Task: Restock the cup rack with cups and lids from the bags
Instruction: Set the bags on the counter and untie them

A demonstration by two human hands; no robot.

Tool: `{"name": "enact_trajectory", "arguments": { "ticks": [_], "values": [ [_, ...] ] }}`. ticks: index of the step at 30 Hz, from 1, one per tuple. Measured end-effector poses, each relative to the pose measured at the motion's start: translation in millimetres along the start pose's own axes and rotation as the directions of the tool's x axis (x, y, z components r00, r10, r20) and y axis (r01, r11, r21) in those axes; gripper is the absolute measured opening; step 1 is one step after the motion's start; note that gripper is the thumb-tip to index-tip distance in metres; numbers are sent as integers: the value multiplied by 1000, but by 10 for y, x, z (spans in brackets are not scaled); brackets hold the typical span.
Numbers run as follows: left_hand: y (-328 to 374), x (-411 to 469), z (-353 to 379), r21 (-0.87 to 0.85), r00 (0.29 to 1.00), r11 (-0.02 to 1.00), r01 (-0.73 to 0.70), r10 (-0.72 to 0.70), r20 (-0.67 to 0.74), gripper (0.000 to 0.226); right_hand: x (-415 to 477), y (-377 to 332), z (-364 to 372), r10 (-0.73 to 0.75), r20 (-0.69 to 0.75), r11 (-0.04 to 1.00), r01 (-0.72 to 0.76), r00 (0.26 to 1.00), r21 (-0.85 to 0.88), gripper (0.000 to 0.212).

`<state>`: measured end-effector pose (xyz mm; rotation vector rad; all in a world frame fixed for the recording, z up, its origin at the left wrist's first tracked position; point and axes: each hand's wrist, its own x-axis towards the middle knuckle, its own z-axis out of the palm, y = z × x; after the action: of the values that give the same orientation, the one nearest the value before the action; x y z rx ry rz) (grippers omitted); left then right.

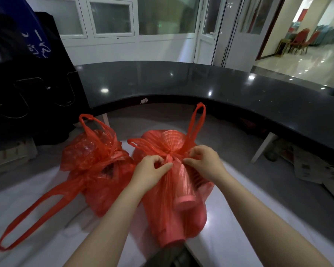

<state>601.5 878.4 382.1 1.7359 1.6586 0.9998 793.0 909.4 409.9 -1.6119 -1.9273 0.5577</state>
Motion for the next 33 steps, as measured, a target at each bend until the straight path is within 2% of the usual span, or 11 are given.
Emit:
{"name": "enact_trajectory", "arguments": {
  "ticks": [1,5,7,10,14,16,19,21,26,29,33],
  "values": [
    [-18,17,11,8,999,1000,10,-10,32,23,-2,23,-8,-7,-27,999,6,1000,-41,17],
    [-122,30,206,118,940,983,144,-173,295,70,-46,147,-126,36,-211,997,-48,977,-53,7],
    [-203,5,341,227,894,961,156,-235,381,73,-58,233,-229,111,-328,991,-127,938,-28,8],
    [-312,-53,445,276,833,938,212,-321,450,67,-73,426,-424,192,-411,966,-245,891,-80,16],
    [-289,-102,530,329,916,929,170,-273,295,45,-146,614,-608,245,-405,945,-310,881,-104,36],
    [-193,-75,562,303,950,943,138,-212,229,44,-202,587,-570,264,-321,943,-313,910,-111,58],
    [-54,-3,617,278,977,959,55,-109,182,43,-282,518,-372,295,-134,912,-320,946,-258,88],
    [-3,45,617,252,988,965,76,-107,110,47,-329,543,-272,271,-88,890,-285,958,-356,89],
    [82,159,480,34,974,987,159,-151,-171,61,-337,796,-484,137,41,898,-107,990,-426,81],
    [203,228,456,42,979,999,15,-6,-204,60,-328,840,-540,135,29,900,-110,990,-423,81],
    [428,343,636,169,948,934,-314,319,0,39,-271,746,-448,108,41,976,-98,993,-195,71]
  ]
}}
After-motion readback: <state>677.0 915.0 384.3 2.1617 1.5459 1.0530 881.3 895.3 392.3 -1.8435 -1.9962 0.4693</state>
